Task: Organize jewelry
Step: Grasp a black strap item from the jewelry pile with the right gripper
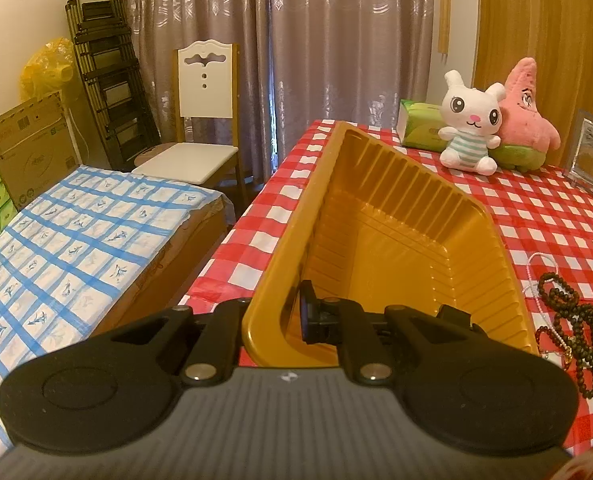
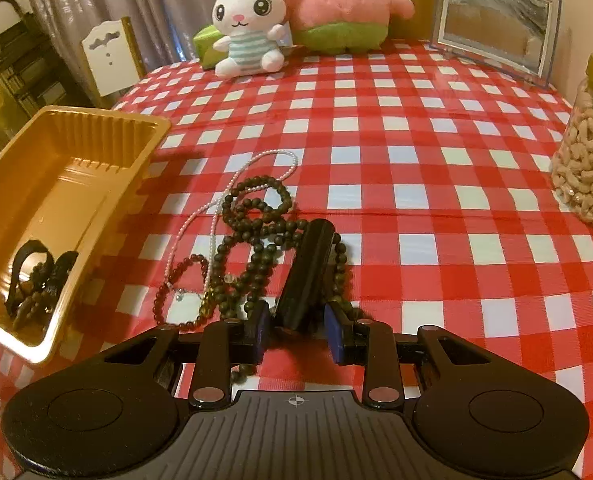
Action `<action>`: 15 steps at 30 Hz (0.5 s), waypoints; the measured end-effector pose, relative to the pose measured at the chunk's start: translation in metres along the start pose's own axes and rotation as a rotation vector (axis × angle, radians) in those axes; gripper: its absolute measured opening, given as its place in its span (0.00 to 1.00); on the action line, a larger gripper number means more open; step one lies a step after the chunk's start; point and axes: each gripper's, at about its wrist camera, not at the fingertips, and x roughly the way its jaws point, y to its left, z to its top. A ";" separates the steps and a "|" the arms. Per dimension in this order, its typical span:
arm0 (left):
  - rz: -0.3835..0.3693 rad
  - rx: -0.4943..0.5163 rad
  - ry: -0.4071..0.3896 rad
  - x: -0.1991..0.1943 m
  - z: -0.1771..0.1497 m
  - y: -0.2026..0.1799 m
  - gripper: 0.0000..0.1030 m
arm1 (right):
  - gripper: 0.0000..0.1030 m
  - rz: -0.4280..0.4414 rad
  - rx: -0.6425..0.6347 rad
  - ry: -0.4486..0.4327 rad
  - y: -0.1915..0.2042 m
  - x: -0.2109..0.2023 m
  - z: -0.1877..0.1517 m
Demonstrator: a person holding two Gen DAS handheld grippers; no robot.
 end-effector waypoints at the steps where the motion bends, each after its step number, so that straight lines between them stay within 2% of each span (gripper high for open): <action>1: -0.001 0.001 0.000 0.000 0.000 0.000 0.11 | 0.31 0.000 0.017 -0.002 -0.001 0.002 0.001; 5: -0.003 0.002 -0.002 0.000 0.000 0.001 0.11 | 0.31 0.008 0.085 0.001 -0.004 0.005 0.007; 8: -0.003 -0.002 0.000 -0.001 0.000 0.001 0.11 | 0.31 -0.008 0.066 -0.006 -0.001 0.008 0.009; 13: -0.008 0.001 -0.001 -0.002 0.000 0.002 0.10 | 0.19 -0.032 0.010 -0.023 0.007 0.008 0.010; 15: -0.011 0.000 0.000 -0.001 0.000 0.003 0.10 | 0.19 -0.030 0.001 -0.017 0.008 0.009 0.009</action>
